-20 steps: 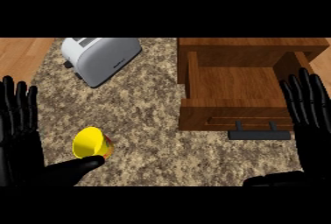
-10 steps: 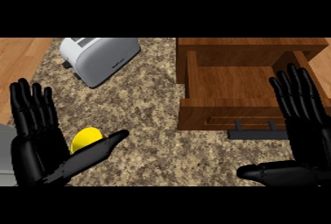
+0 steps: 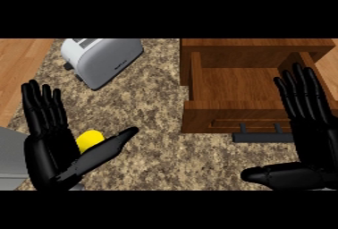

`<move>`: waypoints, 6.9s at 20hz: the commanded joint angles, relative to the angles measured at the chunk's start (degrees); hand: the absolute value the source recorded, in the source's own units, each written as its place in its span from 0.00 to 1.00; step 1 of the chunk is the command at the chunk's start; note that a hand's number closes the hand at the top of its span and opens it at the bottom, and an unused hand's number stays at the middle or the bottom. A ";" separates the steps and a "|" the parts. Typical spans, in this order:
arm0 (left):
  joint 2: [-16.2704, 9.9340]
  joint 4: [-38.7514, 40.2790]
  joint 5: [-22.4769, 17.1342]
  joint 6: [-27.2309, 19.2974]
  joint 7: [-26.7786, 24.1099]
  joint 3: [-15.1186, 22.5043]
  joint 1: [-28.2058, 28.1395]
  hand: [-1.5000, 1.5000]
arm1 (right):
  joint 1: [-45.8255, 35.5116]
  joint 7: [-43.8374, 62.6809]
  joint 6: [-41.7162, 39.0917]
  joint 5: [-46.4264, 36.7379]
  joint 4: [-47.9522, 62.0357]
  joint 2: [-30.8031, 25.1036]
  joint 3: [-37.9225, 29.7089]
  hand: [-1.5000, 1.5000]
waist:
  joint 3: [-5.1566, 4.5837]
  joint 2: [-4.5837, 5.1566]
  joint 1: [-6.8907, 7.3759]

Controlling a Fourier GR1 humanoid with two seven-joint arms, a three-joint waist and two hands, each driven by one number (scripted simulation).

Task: Pick up the cup, place it into the drawer and close the drawer

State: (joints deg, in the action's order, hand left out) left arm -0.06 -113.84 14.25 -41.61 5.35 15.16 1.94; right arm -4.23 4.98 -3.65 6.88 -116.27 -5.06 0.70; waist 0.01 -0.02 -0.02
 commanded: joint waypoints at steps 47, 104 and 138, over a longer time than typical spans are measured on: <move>0.06 37.80 -36.40 7.76 -44.86 -12.49 -10.92 0.00 | 0.50 -1.20 -5.77 3.14 1.64 -0.96 -5.30 0.00 | -0.01 0.01 0.04; -3.89 72.78 -38.00 40.20 -68.46 -21.73 10.21 1.00 | -1.56 3.60 -5.50 3.85 -1.61 -0.91 -5.66 0.00 | -0.02 0.09 -0.36; -5.77 28.75 -33.93 33.81 -16.68 -11.17 31.27 1.00 | -0.37 1.67 -3.35 -1.52 -0.66 1.99 -2.38 0.00 | 0.01 -0.03 0.08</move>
State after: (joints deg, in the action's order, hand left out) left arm -4.79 -81.49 -19.99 -6.23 -17.07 4.79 29.54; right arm -3.63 8.92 -7.86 8.13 -119.72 -4.54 -3.59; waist 0.02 -0.07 -0.14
